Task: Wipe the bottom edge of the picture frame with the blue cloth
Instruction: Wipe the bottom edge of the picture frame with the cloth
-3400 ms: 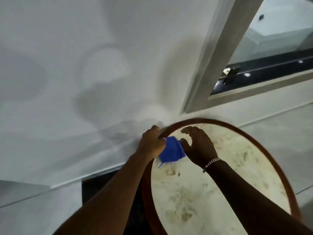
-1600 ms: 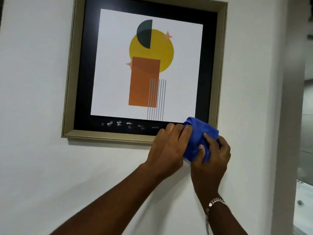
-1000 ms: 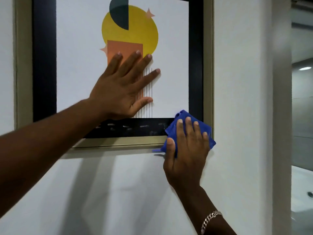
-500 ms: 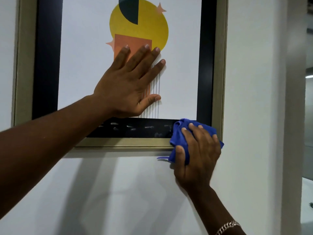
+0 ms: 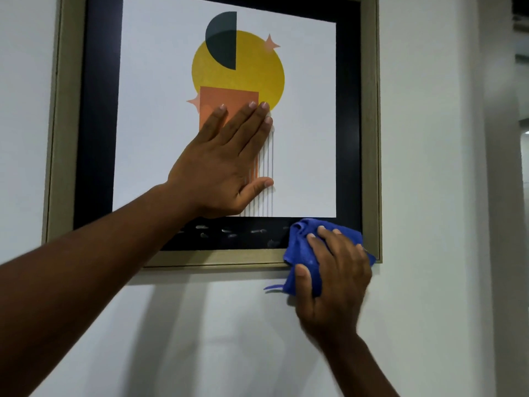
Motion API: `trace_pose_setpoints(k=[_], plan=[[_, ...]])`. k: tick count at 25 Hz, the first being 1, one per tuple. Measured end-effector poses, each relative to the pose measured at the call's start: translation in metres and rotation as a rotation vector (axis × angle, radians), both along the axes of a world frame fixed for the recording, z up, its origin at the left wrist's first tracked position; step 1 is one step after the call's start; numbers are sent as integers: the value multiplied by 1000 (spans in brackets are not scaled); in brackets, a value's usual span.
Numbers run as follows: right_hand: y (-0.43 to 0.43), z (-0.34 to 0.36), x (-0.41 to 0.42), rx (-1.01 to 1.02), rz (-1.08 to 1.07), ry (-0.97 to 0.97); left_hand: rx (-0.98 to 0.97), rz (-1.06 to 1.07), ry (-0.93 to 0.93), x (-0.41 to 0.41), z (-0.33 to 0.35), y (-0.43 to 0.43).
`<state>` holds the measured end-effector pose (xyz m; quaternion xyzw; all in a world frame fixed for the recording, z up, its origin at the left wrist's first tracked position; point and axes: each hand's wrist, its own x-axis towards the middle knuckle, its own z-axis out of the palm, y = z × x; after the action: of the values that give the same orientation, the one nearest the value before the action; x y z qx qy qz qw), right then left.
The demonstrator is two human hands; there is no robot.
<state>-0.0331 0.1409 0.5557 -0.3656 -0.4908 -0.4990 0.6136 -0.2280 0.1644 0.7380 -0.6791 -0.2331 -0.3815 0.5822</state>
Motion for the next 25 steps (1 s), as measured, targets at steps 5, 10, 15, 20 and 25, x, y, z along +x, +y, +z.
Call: trace_pose_setpoints(k=[5, 10, 15, 20, 25], plan=[[3, 5, -23, 10, 35, 95, -8, -14, -3, 0, 1, 1], [1, 13, -21, 25, 84, 234, -13, 1, 59, -8, 1, 2], [0, -3, -27, -11, 22, 50, 2, -12, 97, -14, 4, 2], [7, 12, -60, 24, 57, 280, 4, -13, 114, -22, 8, 2], [8, 8, -59, 31, 71, 265, 8, 4, 149, -39, 6, 5]])
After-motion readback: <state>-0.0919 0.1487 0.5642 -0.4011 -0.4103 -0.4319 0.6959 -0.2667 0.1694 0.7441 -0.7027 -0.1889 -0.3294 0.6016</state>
